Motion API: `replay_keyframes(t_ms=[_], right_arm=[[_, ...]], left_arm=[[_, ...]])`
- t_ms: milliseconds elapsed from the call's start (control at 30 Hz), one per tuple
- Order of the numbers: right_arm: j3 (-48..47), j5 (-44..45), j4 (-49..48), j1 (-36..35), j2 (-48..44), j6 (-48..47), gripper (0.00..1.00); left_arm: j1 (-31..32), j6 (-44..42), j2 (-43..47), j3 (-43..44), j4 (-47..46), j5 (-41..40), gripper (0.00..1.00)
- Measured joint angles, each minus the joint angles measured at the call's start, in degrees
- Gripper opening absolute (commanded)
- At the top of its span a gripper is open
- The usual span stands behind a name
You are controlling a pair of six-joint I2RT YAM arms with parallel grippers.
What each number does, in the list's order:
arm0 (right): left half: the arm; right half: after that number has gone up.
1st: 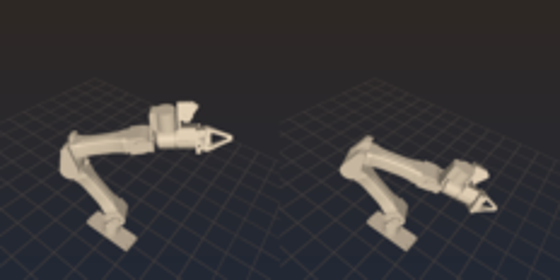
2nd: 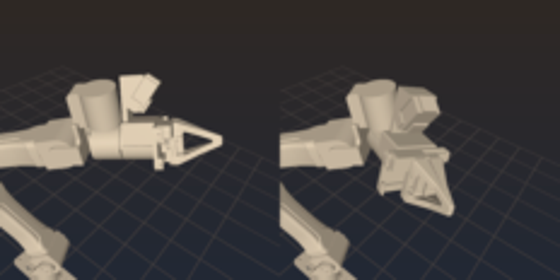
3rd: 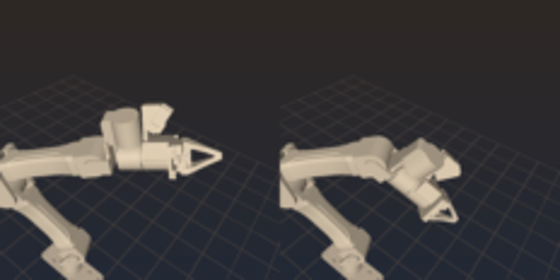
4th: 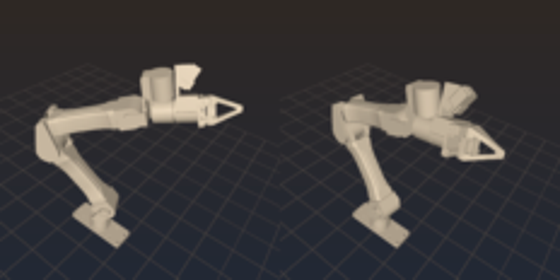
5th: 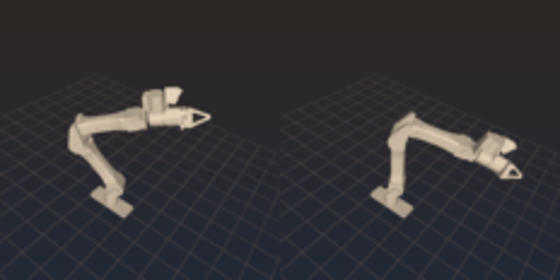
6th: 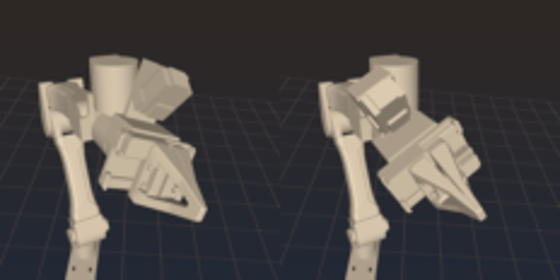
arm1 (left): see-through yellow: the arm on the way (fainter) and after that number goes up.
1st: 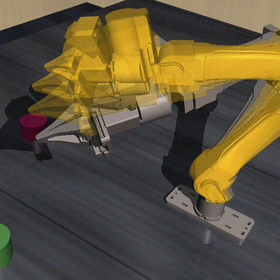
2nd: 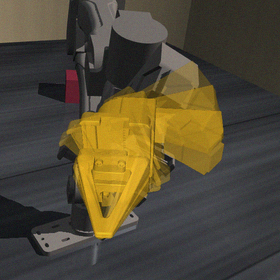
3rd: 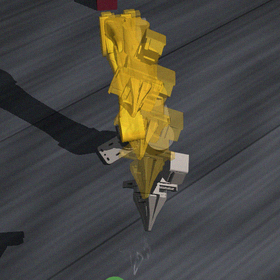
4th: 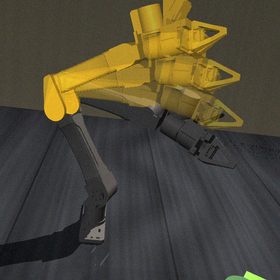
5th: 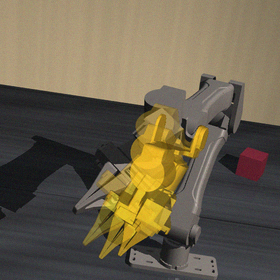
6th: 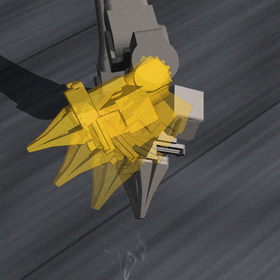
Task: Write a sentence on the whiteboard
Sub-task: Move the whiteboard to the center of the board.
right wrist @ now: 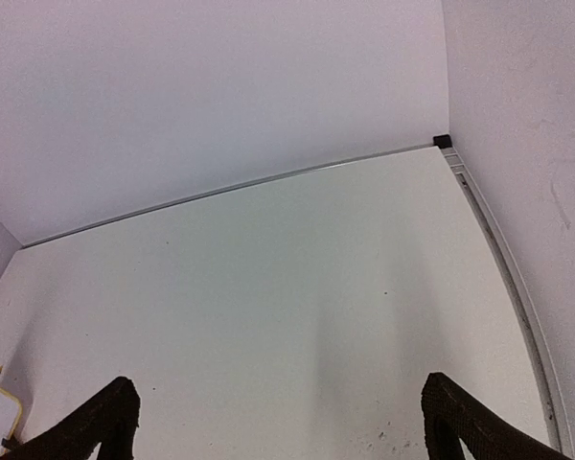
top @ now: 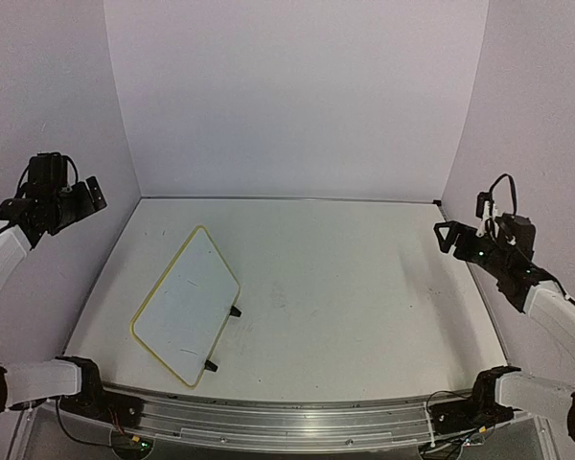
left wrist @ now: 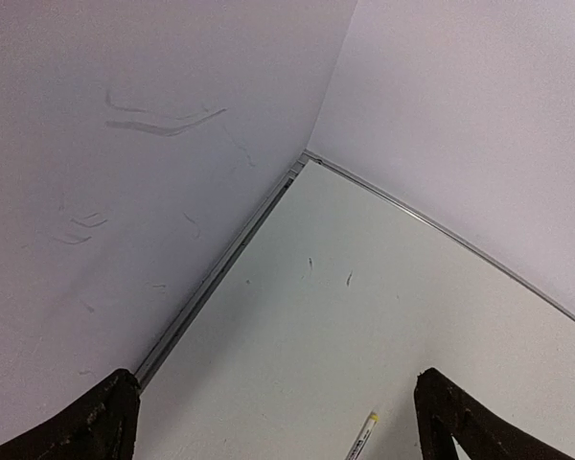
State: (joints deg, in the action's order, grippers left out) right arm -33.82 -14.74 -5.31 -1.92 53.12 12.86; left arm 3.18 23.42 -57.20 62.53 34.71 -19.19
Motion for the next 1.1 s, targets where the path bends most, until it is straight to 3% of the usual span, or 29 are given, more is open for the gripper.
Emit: replay_keyframes(t_ms=[200, 367, 633, 867, 1100], right_arm=[[-4.0, -9.2, 1.3, -5.1, 2.3, -2.1, 0.96], [-8.0, -11.8, 1.9, -19.8, 9.8, -4.1, 0.90], [-18.3, -12.4, 0.8, -39.9, 32.6, -8.2, 0.80], [-29.0, -13.3, -0.7, -48.3, 50.1, -12.2, 0.72], [-38.6, -13.6, -1.5, -52.2, 62.2, -15.4, 0.63]], left_arm=[[0.0, -5.9, -5.9, 6.7, 2.7, 6.1, 0.99], [-0.1, -10.3, -6.6, 3.3, -0.3, 7.7, 0.99], [-0.3, -11.7, -5.1, -2.0, -3.6, 12.5, 0.99], [-0.3, -11.9, -4.5, -2.4, -4.8, 13.3, 0.99], [-0.3, -12.9, -3.5, -3.0, -5.3, 13.7, 0.99]])
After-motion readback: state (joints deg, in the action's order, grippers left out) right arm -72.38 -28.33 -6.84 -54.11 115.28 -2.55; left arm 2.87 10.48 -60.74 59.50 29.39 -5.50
